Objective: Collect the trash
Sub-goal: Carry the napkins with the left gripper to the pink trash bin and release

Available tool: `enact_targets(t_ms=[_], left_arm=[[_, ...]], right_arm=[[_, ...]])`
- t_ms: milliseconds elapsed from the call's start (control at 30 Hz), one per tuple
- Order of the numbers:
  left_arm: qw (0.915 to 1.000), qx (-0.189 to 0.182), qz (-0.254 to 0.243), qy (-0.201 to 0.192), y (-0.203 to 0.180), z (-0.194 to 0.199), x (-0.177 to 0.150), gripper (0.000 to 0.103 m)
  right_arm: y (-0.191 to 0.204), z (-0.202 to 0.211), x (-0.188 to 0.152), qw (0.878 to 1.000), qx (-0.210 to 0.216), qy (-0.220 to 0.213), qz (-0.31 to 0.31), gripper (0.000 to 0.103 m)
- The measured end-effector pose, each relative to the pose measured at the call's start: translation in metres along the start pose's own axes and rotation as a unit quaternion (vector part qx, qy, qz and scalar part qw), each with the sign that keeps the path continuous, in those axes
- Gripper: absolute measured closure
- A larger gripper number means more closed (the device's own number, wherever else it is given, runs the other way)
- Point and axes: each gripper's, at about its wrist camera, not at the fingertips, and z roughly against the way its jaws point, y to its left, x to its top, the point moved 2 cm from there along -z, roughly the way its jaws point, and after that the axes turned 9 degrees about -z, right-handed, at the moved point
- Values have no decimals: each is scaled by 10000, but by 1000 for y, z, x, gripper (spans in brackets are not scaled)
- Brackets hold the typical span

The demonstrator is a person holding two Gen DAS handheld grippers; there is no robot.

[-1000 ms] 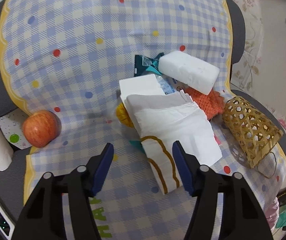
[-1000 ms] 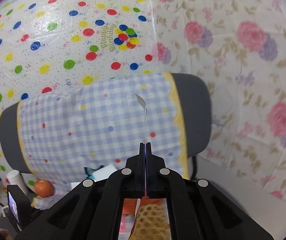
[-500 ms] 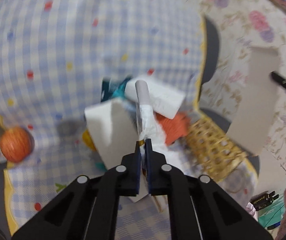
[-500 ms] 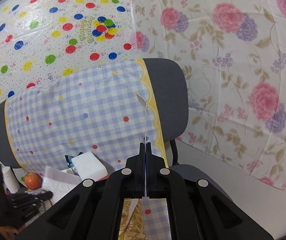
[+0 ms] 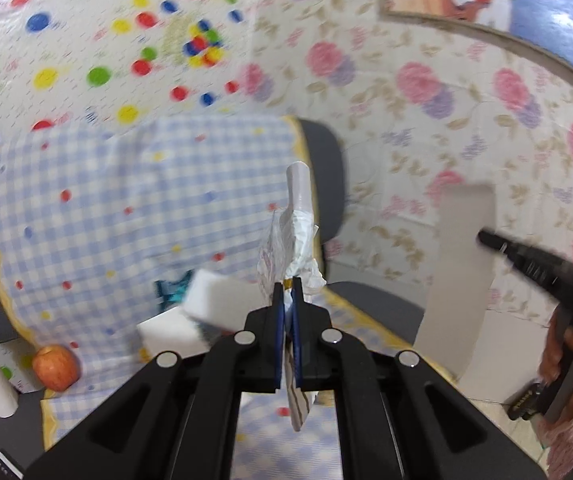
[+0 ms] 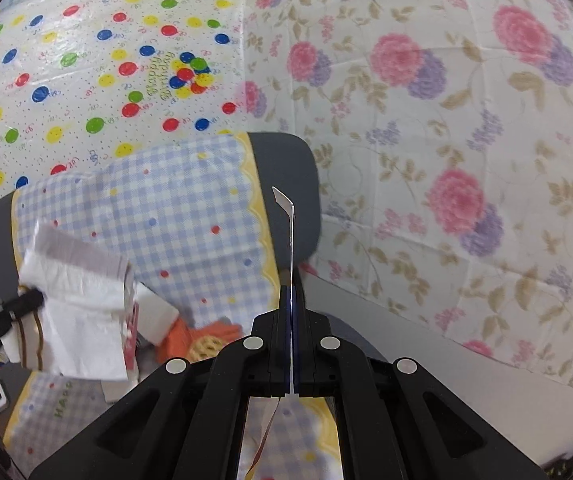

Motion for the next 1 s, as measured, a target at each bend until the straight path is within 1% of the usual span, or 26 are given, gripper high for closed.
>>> enact_targets(t_ms=[100, 233, 333, 467, 600, 667, 767, 867, 1000], left_arm=[[9993, -311, -160, -111, -34, 9, 5, 102], [9960, -760, -451, -132, -84, 9, -2, 102], [9913, -1179, -573, -122, -119, 7, -12, 102], [9839, -1634, -710, -117, -155, 7, -26, 102], [9767, -1963, -864, 34, -187, -2, -48, 102], [9738, -2067, -941, 96, -199, -2, -59, 102], [9672, -2277, -1055, 381, -220, -11, -82, 102], [9580, -2511, -1240, 626, -243, -17, -106, 102], [9492, -2624, -1496, 885, -267, -28, -131, 101]], right_arm=[[-23, 20, -19, 9996, -250, 107, -37, 102], [-54, 44, -43, 9980, -550, 245, -216, 102], [-76, 63, -61, 9956, -801, 329, -347, 102], [-100, 88, -88, 9910, -1195, 410, -436, 102], [-120, 105, -111, 9857, -1501, 498, -578, 102], [-129, 111, -123, 9828, -1630, 553, -668, 102], [-142, 118, -142, 9779, -1835, 646, -763, 102], [-151, 124, -159, 9734, -2004, 744, -827, 102], [-163, 130, -177, 9688, -2105, 873, -972, 102]])
